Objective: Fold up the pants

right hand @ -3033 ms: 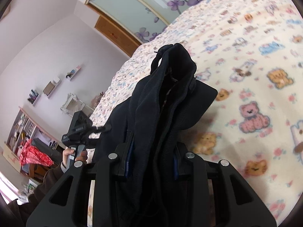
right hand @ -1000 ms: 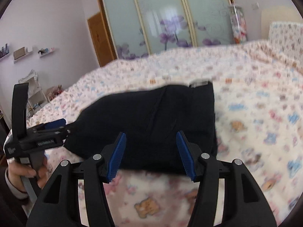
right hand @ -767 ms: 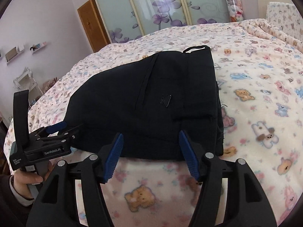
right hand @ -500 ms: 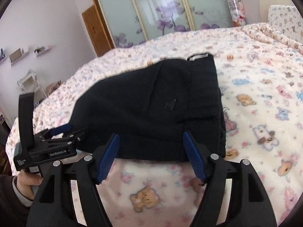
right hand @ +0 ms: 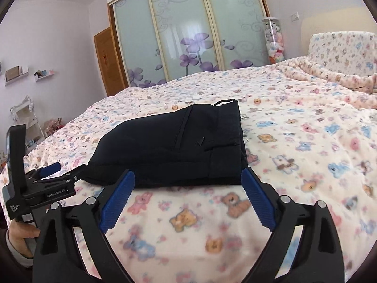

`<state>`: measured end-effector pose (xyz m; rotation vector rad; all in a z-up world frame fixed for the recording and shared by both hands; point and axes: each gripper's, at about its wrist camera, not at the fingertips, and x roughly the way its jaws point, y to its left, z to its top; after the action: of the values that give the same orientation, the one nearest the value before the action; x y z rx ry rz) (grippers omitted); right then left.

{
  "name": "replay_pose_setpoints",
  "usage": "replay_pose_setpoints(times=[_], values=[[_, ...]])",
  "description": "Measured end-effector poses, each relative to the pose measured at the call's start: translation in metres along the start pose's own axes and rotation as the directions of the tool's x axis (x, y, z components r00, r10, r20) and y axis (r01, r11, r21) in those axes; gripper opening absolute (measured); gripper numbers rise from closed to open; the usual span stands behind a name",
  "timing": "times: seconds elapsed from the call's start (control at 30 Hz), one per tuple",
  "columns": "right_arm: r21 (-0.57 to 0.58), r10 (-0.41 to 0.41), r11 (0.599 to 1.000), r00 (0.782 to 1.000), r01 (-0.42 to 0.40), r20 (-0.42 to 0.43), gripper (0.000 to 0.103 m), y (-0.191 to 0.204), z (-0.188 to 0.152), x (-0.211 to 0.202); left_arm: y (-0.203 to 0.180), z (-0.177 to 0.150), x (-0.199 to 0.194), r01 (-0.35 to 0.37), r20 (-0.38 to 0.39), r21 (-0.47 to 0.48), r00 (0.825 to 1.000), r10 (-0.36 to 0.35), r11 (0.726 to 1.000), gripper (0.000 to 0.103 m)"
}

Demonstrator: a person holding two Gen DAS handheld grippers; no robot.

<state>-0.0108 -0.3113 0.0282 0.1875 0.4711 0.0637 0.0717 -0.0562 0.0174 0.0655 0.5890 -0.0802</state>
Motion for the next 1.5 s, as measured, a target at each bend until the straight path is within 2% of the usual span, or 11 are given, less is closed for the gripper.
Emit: replay_pose_setpoints(times=[0.2,0.37,0.53,0.73,1.03,1.23,1.5], values=[[-0.013,-0.039,0.999,0.999,0.039,-0.007,0.095,0.011,-0.013,-0.011,-0.002,-0.025,-0.022,-0.044,0.006,0.066,0.999,0.043,0.997,0.101],[-0.041,-0.102,0.994,0.995,0.102,-0.002,0.095,0.021,-0.023,-0.017,0.005,-0.039,-0.029,-0.061,-0.025,0.05,0.998,0.062,0.997,0.101],[-0.063,-0.14,0.988,0.99,0.14,0.008,0.096,0.031,-0.032,-0.02,0.007,-0.048,-0.028,-0.052,-0.052,0.047,0.997,0.055,0.998,0.101],[-0.11,-0.189,0.976,0.982,0.19,0.021,0.097,0.039,-0.035,-0.017,0.002,-0.049,-0.034,-0.027,-0.019,0.07,0.999,0.028,0.997,0.101],[-0.062,-0.246,0.968,0.969,0.245,-0.004,0.097,0.026,-0.035,-0.014,-0.01,-0.049,-0.034,0.021,-0.018,0.11,1.0,-0.019,0.994,0.101],[-0.075,-0.253,0.965,0.967,0.252,-0.009,0.097,0.027,-0.036,-0.012,-0.018,-0.051,-0.038,0.045,-0.008,0.136,0.999,-0.044,0.99,0.101],[-0.1,-0.252,0.963,0.968,0.251,-0.002,0.097,0.029,-0.038,-0.012,-0.018,-0.051,-0.04,0.04,0.001,0.132,0.999,-0.04,0.99,0.101]])
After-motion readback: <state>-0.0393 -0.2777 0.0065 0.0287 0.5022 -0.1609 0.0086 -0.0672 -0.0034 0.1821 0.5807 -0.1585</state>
